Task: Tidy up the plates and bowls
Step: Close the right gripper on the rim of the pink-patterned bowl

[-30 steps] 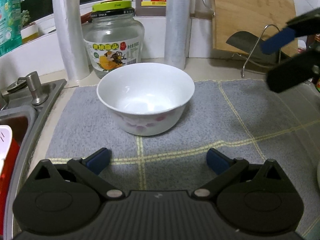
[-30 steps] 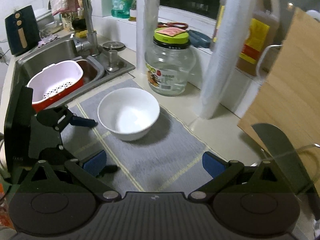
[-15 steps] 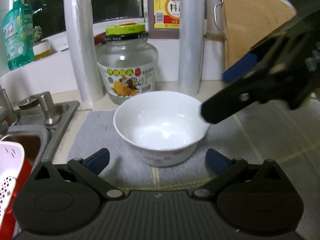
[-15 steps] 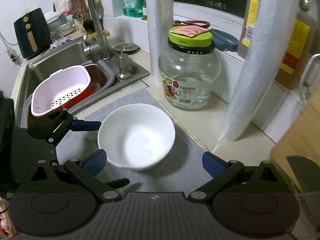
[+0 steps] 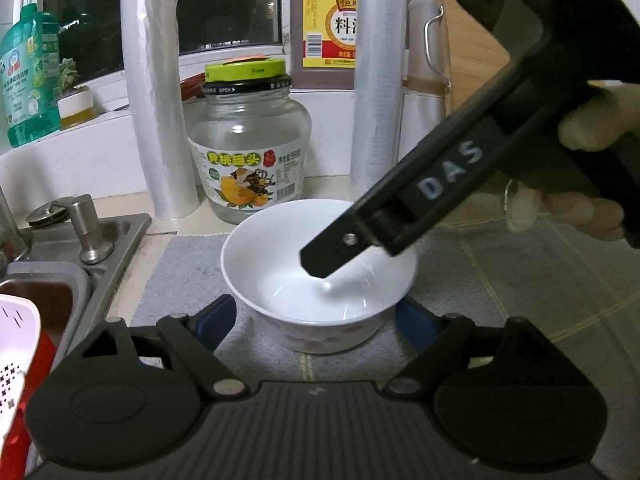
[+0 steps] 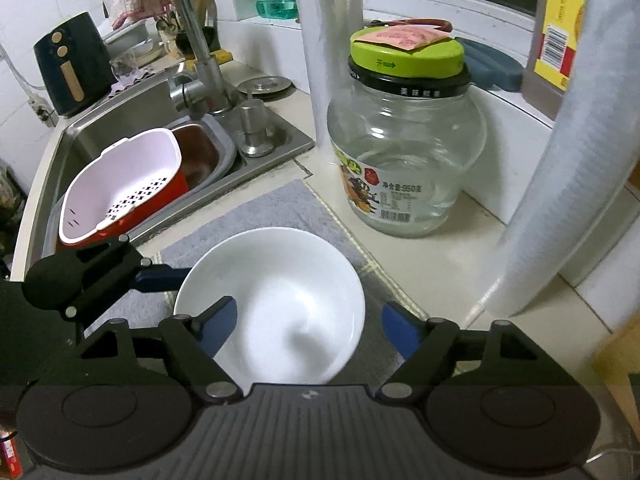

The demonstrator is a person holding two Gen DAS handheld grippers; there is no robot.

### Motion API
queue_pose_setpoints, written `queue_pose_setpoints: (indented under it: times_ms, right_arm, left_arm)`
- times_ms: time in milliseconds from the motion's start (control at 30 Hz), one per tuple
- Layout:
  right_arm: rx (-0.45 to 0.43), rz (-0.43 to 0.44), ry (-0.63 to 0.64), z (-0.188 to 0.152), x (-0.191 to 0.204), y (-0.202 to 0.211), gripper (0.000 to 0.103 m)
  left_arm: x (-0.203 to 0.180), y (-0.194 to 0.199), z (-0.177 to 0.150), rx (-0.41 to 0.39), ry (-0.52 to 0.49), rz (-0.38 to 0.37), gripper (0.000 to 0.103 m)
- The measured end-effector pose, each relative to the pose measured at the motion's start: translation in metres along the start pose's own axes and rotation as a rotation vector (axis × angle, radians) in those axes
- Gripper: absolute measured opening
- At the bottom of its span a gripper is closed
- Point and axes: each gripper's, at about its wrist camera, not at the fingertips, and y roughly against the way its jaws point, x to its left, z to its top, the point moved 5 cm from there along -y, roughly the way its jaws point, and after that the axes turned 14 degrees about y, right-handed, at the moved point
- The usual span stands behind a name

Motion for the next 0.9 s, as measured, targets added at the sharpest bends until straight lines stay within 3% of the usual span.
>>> queue_pose_setpoints:
  times_ms: [333, 900]
  right_arm:
    - [-0.012, 0.034, 0.006, 0.012, 0.000, -0.014, 0.076]
    - [-0.014, 0.030, -0.001, 0.009, 0.001, -0.005, 0.074]
  left_arm:
    - [-0.001, 0.000, 0.001, -0.002, 0.003, -0.007, 0.086]
    - [-0.007, 0.007, 0.004, 0.001, -0.007, -0.017, 0.086]
